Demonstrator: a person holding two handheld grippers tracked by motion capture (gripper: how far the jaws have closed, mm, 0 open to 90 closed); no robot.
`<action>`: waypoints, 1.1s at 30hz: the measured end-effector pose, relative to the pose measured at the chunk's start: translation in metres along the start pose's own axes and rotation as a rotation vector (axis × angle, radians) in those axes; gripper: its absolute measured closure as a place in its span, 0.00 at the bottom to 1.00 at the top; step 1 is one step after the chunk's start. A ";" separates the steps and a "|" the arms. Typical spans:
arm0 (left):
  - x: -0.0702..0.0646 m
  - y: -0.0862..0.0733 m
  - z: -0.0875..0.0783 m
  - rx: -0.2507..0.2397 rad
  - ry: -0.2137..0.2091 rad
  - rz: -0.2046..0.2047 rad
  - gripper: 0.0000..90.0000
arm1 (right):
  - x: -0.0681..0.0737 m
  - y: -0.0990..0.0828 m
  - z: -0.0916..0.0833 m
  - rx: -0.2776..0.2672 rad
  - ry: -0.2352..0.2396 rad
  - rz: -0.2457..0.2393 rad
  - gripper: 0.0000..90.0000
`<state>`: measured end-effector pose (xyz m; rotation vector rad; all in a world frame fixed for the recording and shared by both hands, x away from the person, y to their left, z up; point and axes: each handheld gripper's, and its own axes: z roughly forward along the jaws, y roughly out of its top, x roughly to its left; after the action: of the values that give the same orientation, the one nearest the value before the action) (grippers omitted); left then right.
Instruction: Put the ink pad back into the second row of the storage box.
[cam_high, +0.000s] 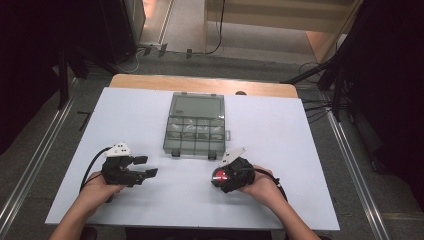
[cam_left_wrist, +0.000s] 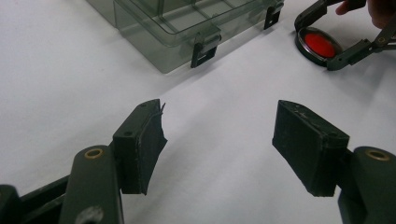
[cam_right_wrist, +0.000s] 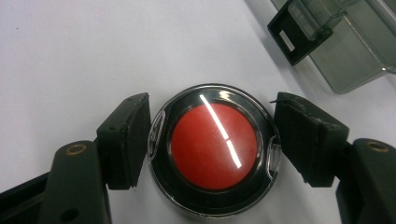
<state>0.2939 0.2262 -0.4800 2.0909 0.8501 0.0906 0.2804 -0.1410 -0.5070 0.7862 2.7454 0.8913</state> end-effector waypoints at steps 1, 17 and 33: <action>0.000 0.000 0.000 0.000 -0.001 0.000 0.37 | 0.000 0.000 0.000 -0.001 0.000 0.000 0.34; 0.000 0.002 0.002 0.001 -0.007 0.006 0.37 | -0.007 -0.002 -0.002 -0.025 0.046 0.051 0.34; 0.000 0.006 0.006 0.001 -0.011 0.017 0.37 | -0.020 -0.005 -0.015 -0.089 0.094 0.181 0.34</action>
<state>0.2990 0.2198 -0.4794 2.0976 0.8255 0.0877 0.2905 -0.1627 -0.4984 1.0137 2.7235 1.1039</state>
